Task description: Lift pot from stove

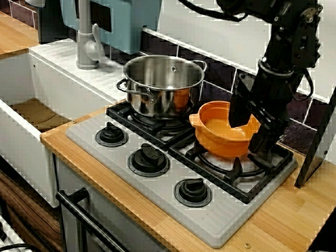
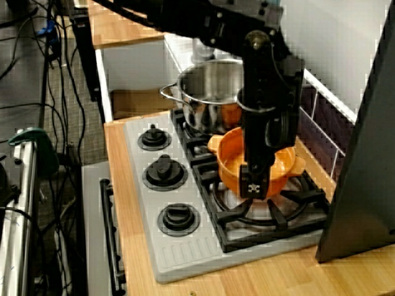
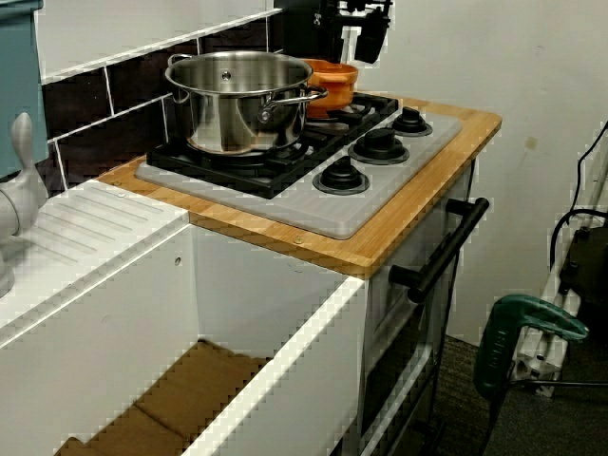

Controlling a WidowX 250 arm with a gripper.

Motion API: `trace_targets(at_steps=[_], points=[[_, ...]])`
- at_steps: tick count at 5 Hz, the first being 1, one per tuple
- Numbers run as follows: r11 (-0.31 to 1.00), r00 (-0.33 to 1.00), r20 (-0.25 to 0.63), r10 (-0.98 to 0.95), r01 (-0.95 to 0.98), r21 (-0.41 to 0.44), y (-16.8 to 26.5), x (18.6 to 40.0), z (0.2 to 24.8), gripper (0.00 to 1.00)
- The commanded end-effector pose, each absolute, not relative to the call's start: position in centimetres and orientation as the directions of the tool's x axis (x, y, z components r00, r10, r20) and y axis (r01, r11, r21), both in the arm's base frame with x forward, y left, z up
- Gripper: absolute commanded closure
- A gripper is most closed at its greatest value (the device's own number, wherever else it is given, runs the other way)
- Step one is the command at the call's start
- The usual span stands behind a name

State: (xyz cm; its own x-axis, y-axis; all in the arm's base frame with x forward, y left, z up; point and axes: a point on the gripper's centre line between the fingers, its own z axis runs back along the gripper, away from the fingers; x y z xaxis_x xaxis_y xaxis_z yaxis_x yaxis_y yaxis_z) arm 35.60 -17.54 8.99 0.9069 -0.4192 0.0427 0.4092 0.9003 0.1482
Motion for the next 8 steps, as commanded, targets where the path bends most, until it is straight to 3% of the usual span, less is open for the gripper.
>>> trace_targets(at_steps=[1, 2, 3, 6, 8], points=[[0.898, 0.903, 0.076, -0.424, 0.408, 0.163, -17.1, 35.2, 8.8, 0.00], [0.897, 0.901, 0.075, -0.427, 0.412, 0.157, -16.6, 34.8, 8.1, 0.34], [0.902, 0.906, 0.083, -0.416, 0.400, 0.161, -16.2, 34.4, 8.2, 1.00], [0.910, 0.907, 0.117, -0.405, 0.388, 0.146, -16.7, 33.3, 10.6, 1.00], [0.918, 0.900, 0.186, -0.393, 0.372, 0.140, -17.4, 32.1, 14.2, 1.00]])
